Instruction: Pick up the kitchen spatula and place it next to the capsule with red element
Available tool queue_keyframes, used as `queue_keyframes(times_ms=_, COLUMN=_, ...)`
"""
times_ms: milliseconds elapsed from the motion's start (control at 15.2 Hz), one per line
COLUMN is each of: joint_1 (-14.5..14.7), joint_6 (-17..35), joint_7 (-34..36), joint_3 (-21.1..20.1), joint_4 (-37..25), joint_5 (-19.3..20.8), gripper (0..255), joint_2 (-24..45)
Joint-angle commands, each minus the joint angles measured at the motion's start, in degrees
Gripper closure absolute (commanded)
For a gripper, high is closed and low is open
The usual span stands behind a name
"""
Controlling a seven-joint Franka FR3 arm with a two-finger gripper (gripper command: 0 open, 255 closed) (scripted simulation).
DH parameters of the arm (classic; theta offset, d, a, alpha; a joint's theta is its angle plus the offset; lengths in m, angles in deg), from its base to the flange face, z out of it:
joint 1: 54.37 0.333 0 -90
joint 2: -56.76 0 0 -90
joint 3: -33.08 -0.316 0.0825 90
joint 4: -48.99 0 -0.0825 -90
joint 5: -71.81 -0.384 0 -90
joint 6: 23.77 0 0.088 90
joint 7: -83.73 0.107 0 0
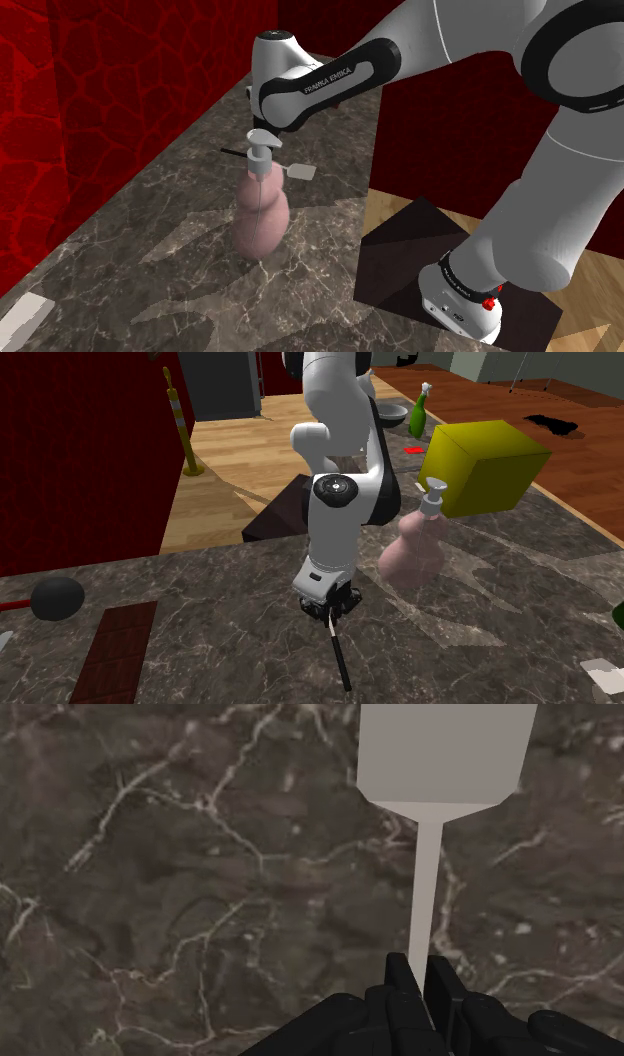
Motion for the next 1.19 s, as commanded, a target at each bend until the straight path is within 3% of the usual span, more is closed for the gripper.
queue_keyframes(times_ms=0, joint_1=-0.02, joint_6=-0.67, joint_7=-0.05, joint_3=-0.03, joint_4=-0.25, joint_5=-0.08, gripper=255, joint_2=-0.42)
queue_keyframes(times_ms=1122, joint_1=-0.26, joint_6=-12.55, joint_7=-0.61, joint_3=-0.27, joint_4=-6.56, joint_5=-1.1, gripper=255, joint_2=-6.03)
